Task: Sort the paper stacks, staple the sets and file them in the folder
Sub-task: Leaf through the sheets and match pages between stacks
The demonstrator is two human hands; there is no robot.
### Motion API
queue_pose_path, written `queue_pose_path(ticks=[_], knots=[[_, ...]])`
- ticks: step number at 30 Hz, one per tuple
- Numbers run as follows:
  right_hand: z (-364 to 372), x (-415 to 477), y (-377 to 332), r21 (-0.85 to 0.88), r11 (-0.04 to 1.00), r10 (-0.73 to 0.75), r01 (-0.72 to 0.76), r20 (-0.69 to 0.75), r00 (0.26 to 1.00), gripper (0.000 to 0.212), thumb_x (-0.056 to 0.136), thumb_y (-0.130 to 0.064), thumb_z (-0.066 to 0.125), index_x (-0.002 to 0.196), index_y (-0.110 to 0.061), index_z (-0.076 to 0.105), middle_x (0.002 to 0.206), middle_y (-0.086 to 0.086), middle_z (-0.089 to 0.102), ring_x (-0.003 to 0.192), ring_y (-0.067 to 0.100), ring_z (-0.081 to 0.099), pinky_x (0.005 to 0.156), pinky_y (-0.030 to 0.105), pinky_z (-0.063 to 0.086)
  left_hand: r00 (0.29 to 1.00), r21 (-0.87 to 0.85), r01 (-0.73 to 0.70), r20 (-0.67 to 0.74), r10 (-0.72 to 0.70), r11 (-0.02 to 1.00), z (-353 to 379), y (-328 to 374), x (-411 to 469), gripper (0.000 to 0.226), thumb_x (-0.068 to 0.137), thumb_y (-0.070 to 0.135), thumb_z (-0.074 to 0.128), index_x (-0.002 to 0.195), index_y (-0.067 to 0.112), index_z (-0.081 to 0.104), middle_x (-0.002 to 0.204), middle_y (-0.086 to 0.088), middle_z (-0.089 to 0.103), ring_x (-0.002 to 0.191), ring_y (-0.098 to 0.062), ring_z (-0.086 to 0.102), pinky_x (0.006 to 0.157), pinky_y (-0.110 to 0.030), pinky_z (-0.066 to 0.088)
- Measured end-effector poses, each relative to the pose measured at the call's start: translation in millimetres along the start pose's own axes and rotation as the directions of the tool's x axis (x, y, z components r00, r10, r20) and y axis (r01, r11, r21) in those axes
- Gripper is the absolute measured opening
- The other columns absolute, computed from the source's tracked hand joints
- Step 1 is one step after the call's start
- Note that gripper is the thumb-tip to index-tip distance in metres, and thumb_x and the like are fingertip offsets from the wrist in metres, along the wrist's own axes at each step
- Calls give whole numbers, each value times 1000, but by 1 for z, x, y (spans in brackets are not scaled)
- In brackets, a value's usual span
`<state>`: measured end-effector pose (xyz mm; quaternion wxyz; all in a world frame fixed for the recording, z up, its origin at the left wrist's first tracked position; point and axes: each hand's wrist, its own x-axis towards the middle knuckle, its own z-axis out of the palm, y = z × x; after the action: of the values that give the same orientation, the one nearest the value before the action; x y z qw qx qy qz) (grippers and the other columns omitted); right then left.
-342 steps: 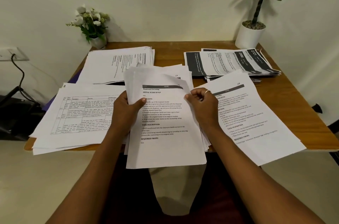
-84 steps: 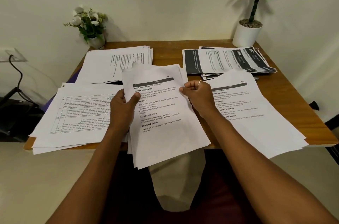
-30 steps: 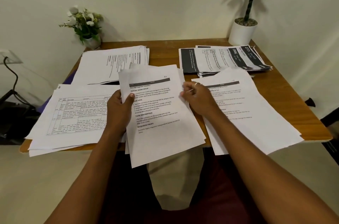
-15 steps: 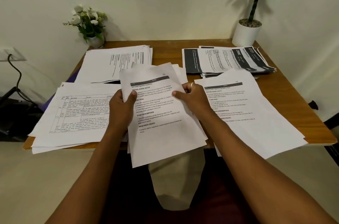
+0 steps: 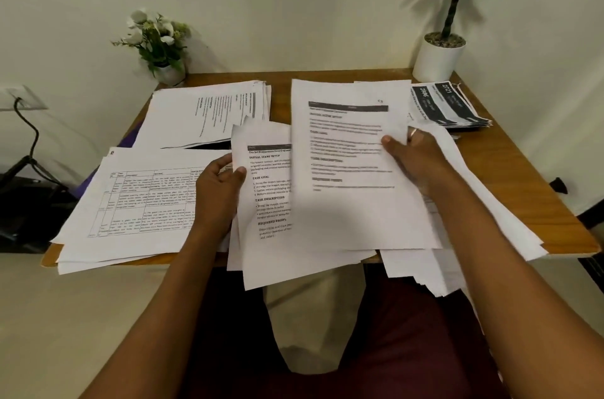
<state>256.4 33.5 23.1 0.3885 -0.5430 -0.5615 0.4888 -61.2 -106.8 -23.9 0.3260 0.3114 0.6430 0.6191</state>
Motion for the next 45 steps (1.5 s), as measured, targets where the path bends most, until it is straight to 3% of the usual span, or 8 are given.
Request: queue_pose_path(ticks=[10,17,20,26,29,33,37,45], knots=[[-79,-12,16,-460,876,92,-147,-140,986,42,97,-17,69,134,-1,58,135,14,63,107,25,59,85,30,39,1000,-31,9,25,-8,999,2,1,-1,40,96,6,67,134,11,57,107,-1,77,93,-18,76,71,-33,64],[-56,-4,37,-652,749,-124,-119,-314,941,87,77,-16,88,150,-18,41,148,18,46,137,42,40,110,53,34,999,-35,3,32,-2,999,1,1,-4,41,94,6,70,133,12,58,96,7,79,90,-17,77,67,-27,61],[-30,-9,28,-718,696,-283,-16,-295,912,75,82,-18,83,147,-20,45,151,15,41,139,38,34,113,54,28,999,-50,5,41,-3,999,0,0,-2,41,94,6,70,133,13,59,102,1,79,94,-20,76,72,-33,63],[49,-28,2,-293,934,-187,204,86,979,45,92,-34,73,133,-20,61,108,-6,67,100,8,64,79,18,48,999,-41,-7,46,9,999,0,-1,-1,43,93,7,71,133,13,58,100,5,79,93,-17,76,73,-33,63],[76,-30,4,-173,974,-121,148,159,980,54,87,-29,80,135,-20,58,113,-5,70,101,11,69,83,28,59,999,-54,-11,46,13,999,-1,-3,-1,43,93,6,71,133,14,58,103,3,78,96,-18,76,80,-37,63],[89,-32,6,22,999,-52,49,159,986,65,84,-14,83,141,-15,50,126,2,71,110,16,70,89,34,60,999,-73,-12,51,16,997,-2,-6,0,44,93,6,71,134,12,57,110,-2,77,102,-20,74,90,-43,59],[91,-32,10,84,996,16,-28,145,989,37,89,-13,77,125,-12,67,117,1,75,101,13,73,93,36,59,998,-83,-24,50,28,996,-3,-7,2,45,92,9,73,134,12,57,110,-3,77,102,-22,74,89,-44,59],[48,-14,-6,182,983,-14,21,-37,999,20,96,-14,68,116,-16,71,107,-3,77,100,15,74,89,32,59,995,64,-97,-11,97,993,-1,-3,-1,41,95,17,71,134,17,59,93,21,76,96,-1,73,80,-18,56]])
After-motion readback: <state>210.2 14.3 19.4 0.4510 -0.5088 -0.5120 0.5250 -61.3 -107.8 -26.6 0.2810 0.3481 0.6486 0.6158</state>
